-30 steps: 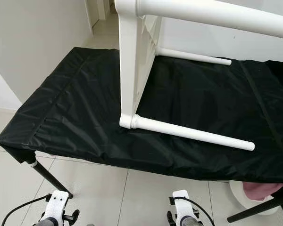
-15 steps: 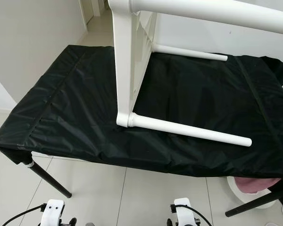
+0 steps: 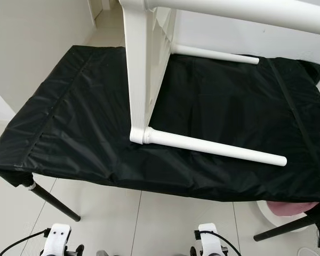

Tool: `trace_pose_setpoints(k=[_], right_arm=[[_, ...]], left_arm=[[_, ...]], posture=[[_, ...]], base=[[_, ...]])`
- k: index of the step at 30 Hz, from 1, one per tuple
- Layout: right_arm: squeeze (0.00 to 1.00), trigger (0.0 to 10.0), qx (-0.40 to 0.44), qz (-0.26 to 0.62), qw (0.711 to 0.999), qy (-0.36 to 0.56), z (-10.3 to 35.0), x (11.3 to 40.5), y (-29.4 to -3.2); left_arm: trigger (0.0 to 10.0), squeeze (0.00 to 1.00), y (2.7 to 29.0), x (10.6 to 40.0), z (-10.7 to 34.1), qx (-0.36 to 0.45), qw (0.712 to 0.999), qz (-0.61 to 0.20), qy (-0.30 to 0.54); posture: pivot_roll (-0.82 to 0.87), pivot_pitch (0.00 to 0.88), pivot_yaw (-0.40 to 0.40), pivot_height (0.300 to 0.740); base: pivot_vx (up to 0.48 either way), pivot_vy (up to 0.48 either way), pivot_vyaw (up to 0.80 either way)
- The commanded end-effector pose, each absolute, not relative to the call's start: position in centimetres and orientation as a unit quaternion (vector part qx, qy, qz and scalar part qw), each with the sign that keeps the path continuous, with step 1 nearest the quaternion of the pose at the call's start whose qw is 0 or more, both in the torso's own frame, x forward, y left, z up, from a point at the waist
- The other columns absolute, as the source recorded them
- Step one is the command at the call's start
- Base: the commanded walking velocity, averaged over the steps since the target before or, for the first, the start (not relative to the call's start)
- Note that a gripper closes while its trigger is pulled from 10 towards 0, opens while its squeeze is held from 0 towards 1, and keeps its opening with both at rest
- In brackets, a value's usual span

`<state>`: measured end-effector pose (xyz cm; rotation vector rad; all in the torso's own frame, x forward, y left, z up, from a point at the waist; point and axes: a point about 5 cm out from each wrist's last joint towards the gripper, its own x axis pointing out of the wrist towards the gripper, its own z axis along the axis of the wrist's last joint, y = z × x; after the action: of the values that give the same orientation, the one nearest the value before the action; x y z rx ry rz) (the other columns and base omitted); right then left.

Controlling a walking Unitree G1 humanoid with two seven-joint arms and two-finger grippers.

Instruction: Building children table

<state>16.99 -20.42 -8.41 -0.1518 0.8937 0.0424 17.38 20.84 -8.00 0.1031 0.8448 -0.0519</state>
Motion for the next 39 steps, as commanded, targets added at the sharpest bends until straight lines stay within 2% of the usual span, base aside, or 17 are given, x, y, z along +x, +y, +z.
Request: trace_pose_setpoints(k=[1, 4, 12, 23, 27, 30, 31, 36, 37, 39], right_arm=[[0.0, 10.0, -0.072, 0.023, 0.894, 0.441, -8.5, 17.0, -20.2], [0.0, 10.0, -0.083, 0.033, 0.896, 0.436, -8.2, 17.7, -20.2], [0.0, 10.0, -0.088, 0.045, 0.896, 0.432, -8.0, 18.4, -19.7], [0.0, 10.0, -0.088, 0.056, 0.891, 0.442, -8.4, 17.6, -19.2], [0.0, 10.0, -0.091, 0.063, 0.89, 0.443, -8.6, 17.4, -19.0], [0.0, 10.0, -0.086, 0.058, 0.89, 0.444, -8.6, 17.3, -19.1], [0.0, 10.0, -0.081, 0.052, 0.891, 0.444, -8.6, 17.3, -19.2], [0.0, 10.0, -0.082, 0.048, 0.893, 0.44, -8.5, 17.4, -19.5], [0.0, 10.0, -0.051, -0.009, 0.897, 0.439, -8.2, 17.6, -20.9], [0.0, 10.0, -0.051, -0.009, 0.897, 0.439, -8.2, 17.6, -20.9]], left_arm=[[10.0, 0.0, 20.8, 17.3, -8.1, 0.048, 0.909, -0.022, 0.414], [10.0, 0.0, 20.1, 18.0, -7.9, 0.04, 0.913, -0.02, 0.405], [10.0, 0.0, 18.7, 17.5, -8.3, 0.039, 0.91, -0.036, 0.412], [10.0, 0.0, 19.2, 17.2, -8.4, 0.035, 0.908, -0.027, 0.417], [10.0, 0.0, 18.2, 17.1, -8.5, 0.072, 0.903, -0.089, 0.414], [10.0, 0.0, 18.0, 17.1, -8.5, 0.074, 0.902, -0.095, 0.414], [10.0, 0.0, 18.2, 17.1, -8.5, 0.057, 0.904, -0.075, 0.417], [10.0, 0.0, 18.2, 17.2, -8.4, 0.045, 0.906, -0.075, 0.414], [10.0, 0.0, 20.4, 17.9, -8.0, -0.01, 0.91, 0.015, 0.413], [10.0, 0.0, 20.4, 17.9, -8.0, -0.01, 0.91, 0.015, 0.413]], posture=[[-0.09, 0.004, 0.072, 0.74], [-0.08, 0.0, 0.051, 0.74], [-0.08, 0.0, 0.043, 0.74], [-0.07, 0.0, 0.039, 0.74], [-0.07, 0.0, 0.037, 0.74], [-0.07, 0.0, 0.037, 0.74], [-0.08, 0.0, 0.045, 0.74], [-0.07, 0.0, 0.039, 0.74], [-0.07, 0.0, 0.037, 0.74], [-0.07, 0.0, 0.037, 0.74]], base=[[0.0, 0.0, 0.0], [0.0, 0.0, 0.0], [0.0, 0.0, 0.0], [0.0, 0.0, 0.0], [0.0, 0.0, 0.0], [0.0, 0.0, 0.0], [0.0, 0.0, 0.0], [0.0, 0.0, 0.0], [0.0, 0.0, 0.0], [0.0, 0.0, 0.0]])
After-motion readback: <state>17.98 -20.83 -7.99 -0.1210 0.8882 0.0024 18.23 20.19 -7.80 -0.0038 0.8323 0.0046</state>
